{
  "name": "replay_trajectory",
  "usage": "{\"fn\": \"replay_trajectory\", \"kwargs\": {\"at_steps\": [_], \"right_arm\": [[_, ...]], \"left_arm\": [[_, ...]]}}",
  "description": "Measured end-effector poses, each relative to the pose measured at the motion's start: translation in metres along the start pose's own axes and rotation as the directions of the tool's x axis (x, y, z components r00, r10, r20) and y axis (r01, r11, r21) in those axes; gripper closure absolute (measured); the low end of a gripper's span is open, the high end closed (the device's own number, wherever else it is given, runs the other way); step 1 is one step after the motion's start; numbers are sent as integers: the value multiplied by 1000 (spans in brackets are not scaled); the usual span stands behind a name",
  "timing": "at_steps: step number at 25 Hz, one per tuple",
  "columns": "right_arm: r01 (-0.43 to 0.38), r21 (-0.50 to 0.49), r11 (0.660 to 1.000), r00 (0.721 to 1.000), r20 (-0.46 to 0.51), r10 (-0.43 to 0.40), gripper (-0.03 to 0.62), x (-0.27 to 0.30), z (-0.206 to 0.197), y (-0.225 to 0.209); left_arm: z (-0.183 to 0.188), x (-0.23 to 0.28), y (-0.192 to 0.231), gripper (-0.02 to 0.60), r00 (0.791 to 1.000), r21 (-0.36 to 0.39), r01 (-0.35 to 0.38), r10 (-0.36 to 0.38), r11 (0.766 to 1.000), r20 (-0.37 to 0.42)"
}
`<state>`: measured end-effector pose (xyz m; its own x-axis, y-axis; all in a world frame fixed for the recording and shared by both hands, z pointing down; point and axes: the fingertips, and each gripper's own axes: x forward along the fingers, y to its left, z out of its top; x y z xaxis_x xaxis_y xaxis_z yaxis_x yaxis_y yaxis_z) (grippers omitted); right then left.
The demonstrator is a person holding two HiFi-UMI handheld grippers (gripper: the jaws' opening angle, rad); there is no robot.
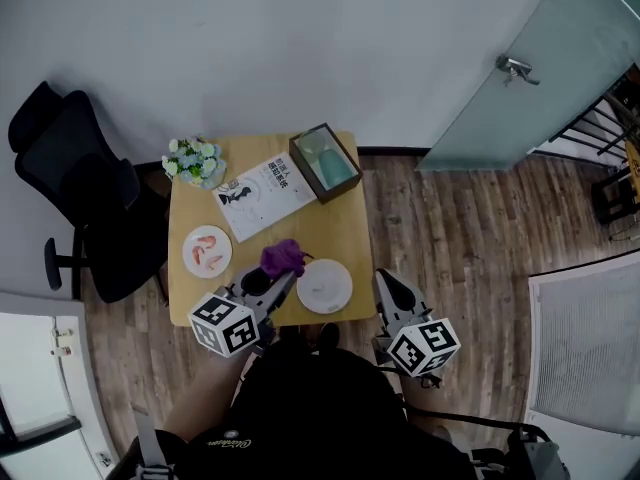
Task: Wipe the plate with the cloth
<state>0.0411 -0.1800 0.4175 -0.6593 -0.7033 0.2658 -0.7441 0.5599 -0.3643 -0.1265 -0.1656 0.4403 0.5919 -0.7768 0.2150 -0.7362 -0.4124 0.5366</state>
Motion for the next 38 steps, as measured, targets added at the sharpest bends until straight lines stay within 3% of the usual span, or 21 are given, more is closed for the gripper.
{"fn": "replay_trajectory", "kwargs": {"at_steps": [8,14,17,22,29,33,38], "right_arm": [[1,68,998,994,-110,7,594,-2,-51,-2],[-4,94,996,989,-147,18,594,-1,-67,0],[-7,98,995,990,-143,21,594,-1,-67,0],[-2,106,994,989,-145,17,594,-6,-69,-5],[13,111,994,990,-139,3,594,-11,-70,-10],[20,114,993,991,-135,-4,594,-14,-70,-14],[22,120,992,991,-137,-6,594,-15,-71,-16]], "left_arm": [[-64,-5,12,449,992,-53,-45,38,998,-124],[-110,1,28,449,968,-6,-75,72,997,-241],[-135,14,45,449,935,69,-90,108,994,-338],[-163,57,74,451,852,246,-45,166,968,-497],[-176,96,97,454,774,367,12,224,930,-593],[-182,96,101,454,744,383,19,243,923,-623],[-190,87,99,454,732,376,16,246,926,-635]]}}
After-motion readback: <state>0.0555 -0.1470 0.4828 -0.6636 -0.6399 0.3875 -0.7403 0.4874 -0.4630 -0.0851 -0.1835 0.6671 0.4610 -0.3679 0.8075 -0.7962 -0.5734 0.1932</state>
